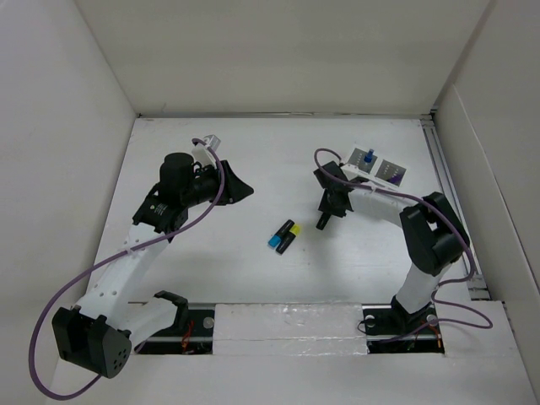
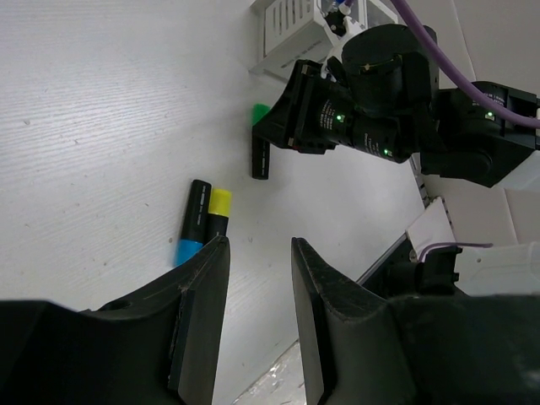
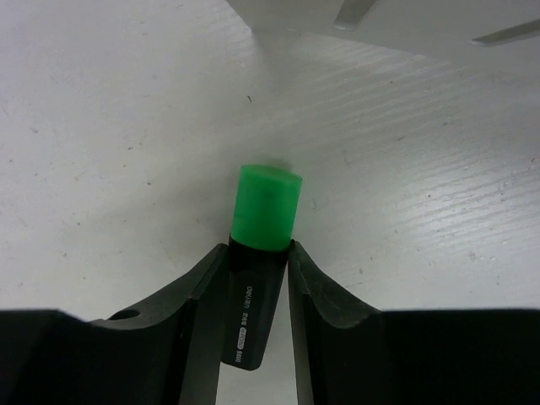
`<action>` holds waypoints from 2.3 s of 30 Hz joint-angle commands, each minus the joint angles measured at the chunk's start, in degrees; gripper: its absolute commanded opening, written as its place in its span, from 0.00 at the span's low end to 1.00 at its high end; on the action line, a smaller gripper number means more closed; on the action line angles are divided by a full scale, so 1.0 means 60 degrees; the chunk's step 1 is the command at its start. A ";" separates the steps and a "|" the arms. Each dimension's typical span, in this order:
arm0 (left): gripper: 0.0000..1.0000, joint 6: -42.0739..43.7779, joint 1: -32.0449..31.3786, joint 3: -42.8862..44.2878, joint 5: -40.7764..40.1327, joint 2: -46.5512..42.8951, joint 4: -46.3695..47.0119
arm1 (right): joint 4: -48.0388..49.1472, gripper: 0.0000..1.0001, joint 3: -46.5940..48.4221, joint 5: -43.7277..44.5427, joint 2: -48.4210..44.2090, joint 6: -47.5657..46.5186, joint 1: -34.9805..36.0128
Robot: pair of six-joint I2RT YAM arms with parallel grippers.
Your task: Organize the desk
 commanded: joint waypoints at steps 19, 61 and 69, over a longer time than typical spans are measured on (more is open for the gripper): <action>0.31 -0.0106 -0.0027 0.0474 -0.0064 -0.0199 0.0141 | 0.0320 0.00 -0.0285 -0.1013 -0.1613 -0.1051 0.0384; 0.32 0.0332 -0.0027 0.2920 -0.0210 0.2408 0.0450 | 0.1360 0.02 0.2031 0.2046 -0.1587 -0.3646 -0.4524; 0.32 0.0494 -0.0027 0.2716 -0.0371 0.2175 0.0186 | 0.0790 0.23 0.2220 0.3321 -0.1352 -0.3149 -0.3659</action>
